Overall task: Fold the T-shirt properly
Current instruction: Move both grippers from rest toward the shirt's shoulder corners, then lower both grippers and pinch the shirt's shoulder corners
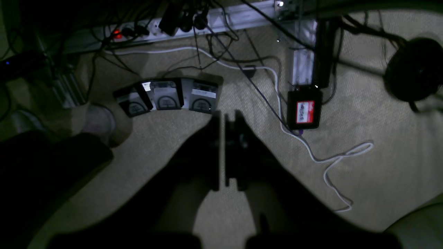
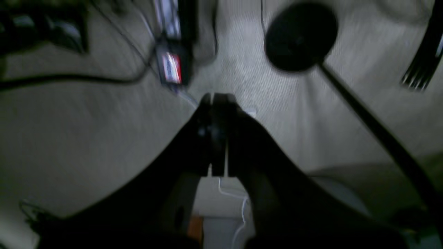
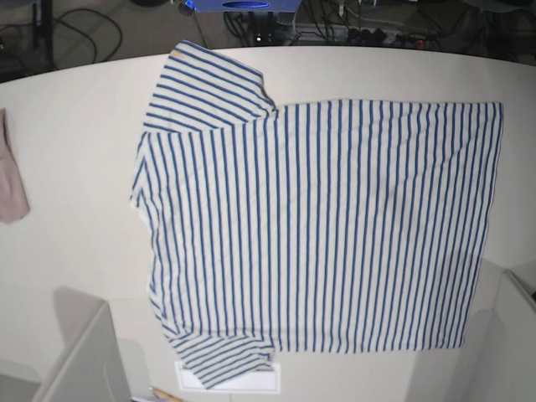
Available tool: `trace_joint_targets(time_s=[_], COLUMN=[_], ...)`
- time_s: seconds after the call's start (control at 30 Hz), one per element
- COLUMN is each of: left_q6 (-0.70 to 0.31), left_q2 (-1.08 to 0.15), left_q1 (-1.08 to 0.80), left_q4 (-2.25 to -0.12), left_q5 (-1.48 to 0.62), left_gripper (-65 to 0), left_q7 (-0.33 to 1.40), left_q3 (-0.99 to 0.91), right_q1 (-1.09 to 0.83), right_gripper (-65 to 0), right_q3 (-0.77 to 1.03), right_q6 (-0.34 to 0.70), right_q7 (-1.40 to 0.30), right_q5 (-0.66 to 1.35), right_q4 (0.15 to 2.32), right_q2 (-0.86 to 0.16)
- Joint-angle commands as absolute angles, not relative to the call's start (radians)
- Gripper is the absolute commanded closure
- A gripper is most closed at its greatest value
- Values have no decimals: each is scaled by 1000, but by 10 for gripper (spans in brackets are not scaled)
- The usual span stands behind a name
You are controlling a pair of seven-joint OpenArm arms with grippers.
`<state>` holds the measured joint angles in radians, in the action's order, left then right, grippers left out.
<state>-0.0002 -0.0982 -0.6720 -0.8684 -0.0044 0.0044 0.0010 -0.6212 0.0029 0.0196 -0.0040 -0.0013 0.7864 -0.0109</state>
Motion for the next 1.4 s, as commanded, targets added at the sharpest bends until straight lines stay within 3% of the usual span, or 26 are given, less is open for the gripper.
trace_joint_targets(time_s=[0.0, 0.2, 0.43, 0.63, 0.87, 1.1, 1.2, 1.37], left_q6=[7, 7, 7, 7, 7, 5, 5, 5], left_q2=[-114, -151, -203, -199, -148, -139, -143, -193], left_q1=[-716, -897, -1059, -1132, -1153, -1090, -1058, -1000], left_q4=[-917, -1205, -1509, -1710, -1880, -1911, -1914, -1916], left_q5=[-8, -16, -206, -209, -203, -202, -209, -249], left_gripper=[0, 0, 0, 0, 0, 0, 0, 0], left_q7=[-1, -1, -1, -1, -1, 10, 12, 12], left_q3=[-2, -8, -130, -236, -346, -420, -455, -493], right_q1=[-670, -814, -941, -1003, -917, -756, -704, -615], right_gripper=[0, 0, 0, 0, 0, 0, 0, -293], right_q3=[5, 84, 179, 196, 239, 237, 246, 272], right_q6=[16, 15, 15, 15, 22, 44, 107, 119], right_q7=[-7, -25, -147, -213, -354, -398, -430, -573], right_q5=[2, 2, 2, 2, 2, 16, 151, 466], right_q4=[825, 1079, 1426, 1732, 1982, 1998, 1998, 1994], right_q2=[-16, -8, -7, 28, 67, 117, 117, 88])
